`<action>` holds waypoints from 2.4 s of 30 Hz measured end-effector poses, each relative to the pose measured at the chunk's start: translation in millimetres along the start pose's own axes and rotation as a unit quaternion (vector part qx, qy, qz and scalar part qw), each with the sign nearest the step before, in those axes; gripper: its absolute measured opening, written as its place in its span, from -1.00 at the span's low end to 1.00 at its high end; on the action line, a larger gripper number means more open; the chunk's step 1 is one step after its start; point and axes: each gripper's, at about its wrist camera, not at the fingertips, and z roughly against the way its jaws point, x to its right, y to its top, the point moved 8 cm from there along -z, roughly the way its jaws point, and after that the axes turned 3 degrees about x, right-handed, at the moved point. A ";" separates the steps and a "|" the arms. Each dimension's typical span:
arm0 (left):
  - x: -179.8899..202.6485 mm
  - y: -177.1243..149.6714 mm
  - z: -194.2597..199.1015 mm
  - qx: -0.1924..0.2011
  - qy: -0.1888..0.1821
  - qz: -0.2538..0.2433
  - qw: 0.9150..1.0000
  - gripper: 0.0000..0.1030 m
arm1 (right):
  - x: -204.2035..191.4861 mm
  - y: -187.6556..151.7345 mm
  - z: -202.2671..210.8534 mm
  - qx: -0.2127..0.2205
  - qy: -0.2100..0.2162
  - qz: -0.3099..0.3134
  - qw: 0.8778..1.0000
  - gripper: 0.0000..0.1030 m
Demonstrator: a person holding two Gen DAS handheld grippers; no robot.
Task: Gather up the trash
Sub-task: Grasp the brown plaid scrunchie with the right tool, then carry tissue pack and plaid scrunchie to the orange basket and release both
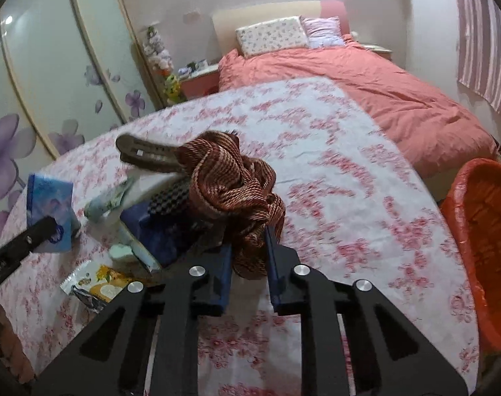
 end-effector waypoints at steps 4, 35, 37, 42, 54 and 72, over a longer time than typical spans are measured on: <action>3.3 -0.1 1.8 -0.001 -0.003 0.002 1.000 -0.67 | 12.5 9.8 17.9 0.026 -0.007 -0.012 1.000 -0.68; 120.4 11.5 62.3 0.033 -0.087 -0.057 0.994 -0.67 | 74.1 28.6 131.8 0.146 -0.053 -0.036 0.987 -0.68; 132.7 9.7 64.6 0.033 -0.095 -0.064 0.993 -0.67 | 81.7 27.8 137.3 0.151 -0.059 -0.040 0.986 -0.68; 168.0 4.7 68.1 0.033 -0.117 -0.083 0.989 -0.67 | 102.4 25.8 150.1 0.164 -0.073 -0.052 0.982 -0.68; 257.3 -18.3 67.0 0.018 -0.174 -0.133 0.976 -0.66 | 168.9 15.5 174.9 0.185 -0.112 -0.096 0.972 -0.68; 408.3 -73.1 8.8 -0.056 -0.249 -0.204 0.945 -0.62 | 259.5 5.4 157.2 0.167 -0.137 -0.166 0.962 -0.58</action>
